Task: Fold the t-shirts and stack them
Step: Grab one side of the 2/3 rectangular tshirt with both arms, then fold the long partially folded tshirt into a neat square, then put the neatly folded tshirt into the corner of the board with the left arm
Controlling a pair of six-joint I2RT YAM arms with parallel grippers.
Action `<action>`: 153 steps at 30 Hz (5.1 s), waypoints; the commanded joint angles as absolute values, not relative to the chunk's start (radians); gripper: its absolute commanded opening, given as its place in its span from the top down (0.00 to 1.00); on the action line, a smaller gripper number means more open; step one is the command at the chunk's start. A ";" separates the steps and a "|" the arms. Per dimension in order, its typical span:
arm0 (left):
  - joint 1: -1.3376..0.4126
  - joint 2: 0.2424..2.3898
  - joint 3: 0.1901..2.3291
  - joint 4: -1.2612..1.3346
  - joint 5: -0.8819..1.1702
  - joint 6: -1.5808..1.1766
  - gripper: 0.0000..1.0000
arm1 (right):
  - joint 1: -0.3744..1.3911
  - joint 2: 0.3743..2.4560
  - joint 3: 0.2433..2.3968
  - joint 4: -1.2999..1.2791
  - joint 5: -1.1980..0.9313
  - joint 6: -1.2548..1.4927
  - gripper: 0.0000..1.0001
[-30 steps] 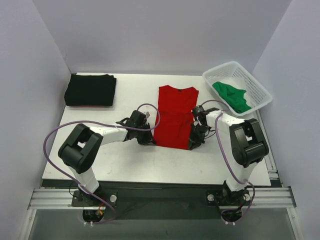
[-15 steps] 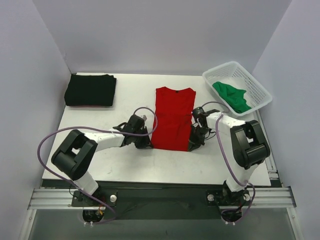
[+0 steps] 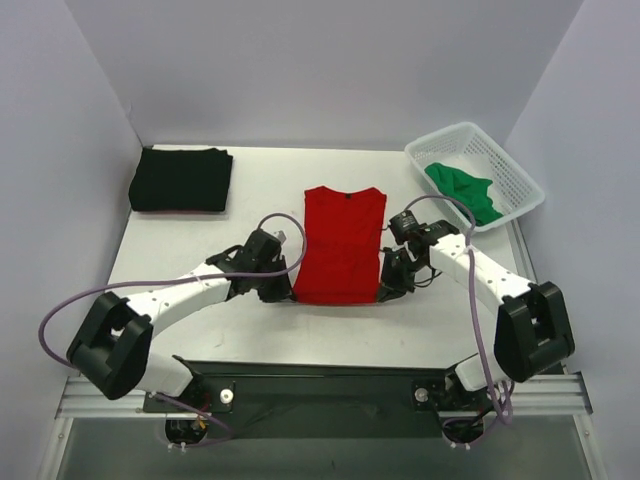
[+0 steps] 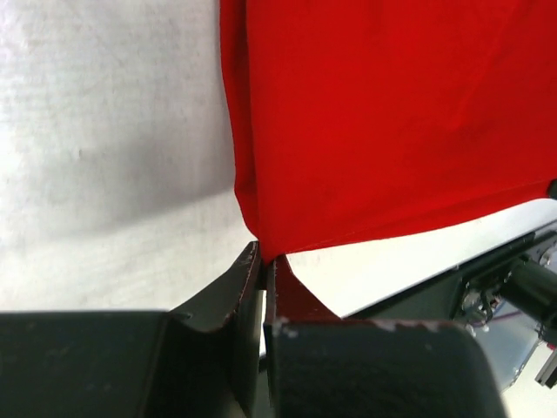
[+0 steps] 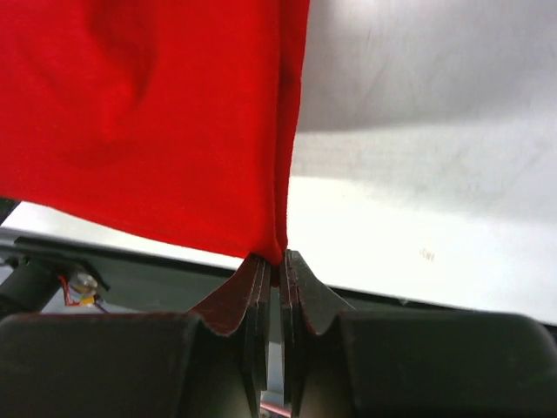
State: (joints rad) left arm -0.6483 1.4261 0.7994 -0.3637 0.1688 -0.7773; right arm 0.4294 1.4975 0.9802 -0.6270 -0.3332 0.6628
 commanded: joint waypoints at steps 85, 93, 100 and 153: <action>-0.313 1.789 1.166 -0.206 0.363 -0.742 0.20 | 0.282 2.116 1.987 -0.839 -0.209 0.394 0.36; -0.318 1.658 0.905 0.054 0.432 -0.830 0.20 | 0.366 1.893 1.685 -0.769 -0.249 0.417 0.37; -0.334 1.651 0.812 0.167 0.456 -0.902 0.20 | 0.509 1.887 1.572 -0.747 -0.224 0.471 0.37; -0.601 1.934 0.814 0.292 0.109 -1.055 0.62 | 0.545 2.046 1.447 -0.649 -0.256 0.517 0.39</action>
State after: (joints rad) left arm -0.5816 1.8839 0.7887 0.5243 0.1627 -1.1206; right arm 0.5434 2.0365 1.4635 -0.6506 -0.2447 0.5163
